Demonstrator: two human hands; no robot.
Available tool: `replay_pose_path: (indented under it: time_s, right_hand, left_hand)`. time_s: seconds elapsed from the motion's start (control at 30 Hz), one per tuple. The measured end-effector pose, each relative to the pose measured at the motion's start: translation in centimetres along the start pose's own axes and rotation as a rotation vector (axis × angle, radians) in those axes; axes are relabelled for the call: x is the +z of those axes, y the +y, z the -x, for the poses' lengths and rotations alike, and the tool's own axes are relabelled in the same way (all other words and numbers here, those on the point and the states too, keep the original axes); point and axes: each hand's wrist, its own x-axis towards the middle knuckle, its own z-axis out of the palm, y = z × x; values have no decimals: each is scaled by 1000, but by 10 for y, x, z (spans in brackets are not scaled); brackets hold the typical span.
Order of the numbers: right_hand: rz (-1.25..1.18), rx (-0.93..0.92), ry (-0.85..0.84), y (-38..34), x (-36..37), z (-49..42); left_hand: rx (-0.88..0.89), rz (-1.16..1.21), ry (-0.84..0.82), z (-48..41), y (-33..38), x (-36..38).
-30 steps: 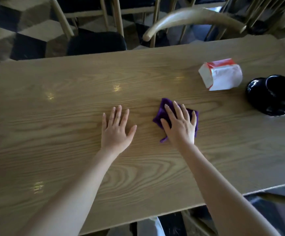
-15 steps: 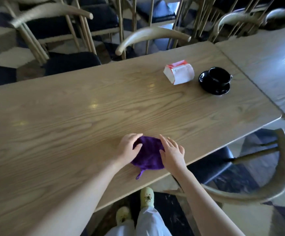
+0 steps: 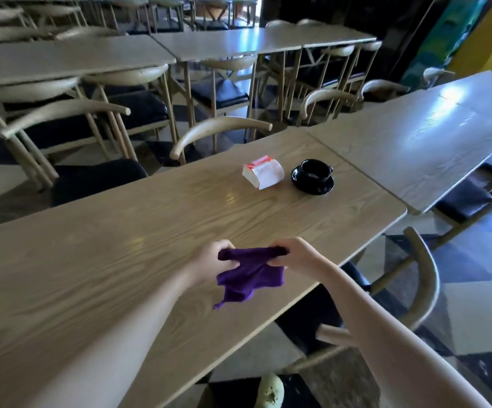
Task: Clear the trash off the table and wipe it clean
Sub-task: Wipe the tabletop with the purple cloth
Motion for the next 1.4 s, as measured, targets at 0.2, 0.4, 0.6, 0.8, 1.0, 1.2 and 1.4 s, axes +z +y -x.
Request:
replay_pose_path:
  time_s: [0.2,0.4,0.6,0.8,1.0,1.2,1.4]
  right_hand:
    - [-168,-171,99,-72,-99,31]
    - [-306,-276,245,-107,-184,55]
    - [-386,-289,288,-82,-247,66]
    - [102,-156,337,-27,-306,68]
    - [46,-42,340,53,-375,47]
    - [-205,39,329,152,-414,-4]
    - [-312,89,230,223,-399,-71]
  left_hand:
    - [329,31,94,-1,105,-64]
    - [517,-105,162,-25,190,-110]
    - [586,-152,173,-54,251,-106]
    - [555,-238,124,-108,295,-51]
    - [408,-215,126,-187,325,21]
    - [280,-204,138,-258,343,91]
    - [-45,138,136,-309,287,152]
